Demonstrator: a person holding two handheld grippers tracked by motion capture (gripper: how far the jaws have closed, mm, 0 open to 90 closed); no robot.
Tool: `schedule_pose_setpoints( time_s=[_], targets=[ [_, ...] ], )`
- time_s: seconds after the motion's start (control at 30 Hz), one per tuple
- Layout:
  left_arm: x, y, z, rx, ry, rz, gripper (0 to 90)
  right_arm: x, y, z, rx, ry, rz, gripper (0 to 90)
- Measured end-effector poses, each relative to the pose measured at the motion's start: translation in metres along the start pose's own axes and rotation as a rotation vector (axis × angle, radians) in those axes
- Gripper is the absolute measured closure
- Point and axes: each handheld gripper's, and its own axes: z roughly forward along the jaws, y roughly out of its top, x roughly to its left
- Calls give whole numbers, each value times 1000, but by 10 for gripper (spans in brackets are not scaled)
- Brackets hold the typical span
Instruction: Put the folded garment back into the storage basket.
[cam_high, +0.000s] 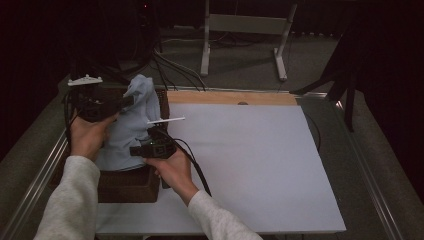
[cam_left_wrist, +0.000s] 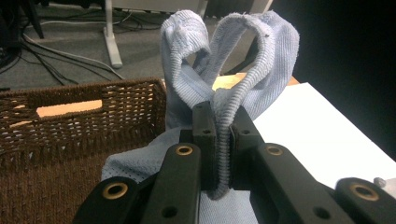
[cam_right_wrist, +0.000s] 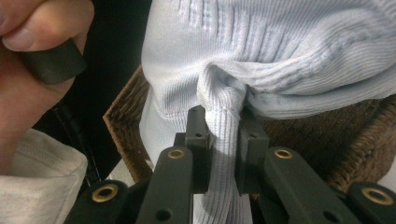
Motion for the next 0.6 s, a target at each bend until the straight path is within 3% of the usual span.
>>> schedule_pose_setpoints(
  time_s=[0.6],
  targets=[
    [8, -5, -5, 7, 13, -7, 848, 1, -4, 21, 27, -28, 2, 785]
  ],
)
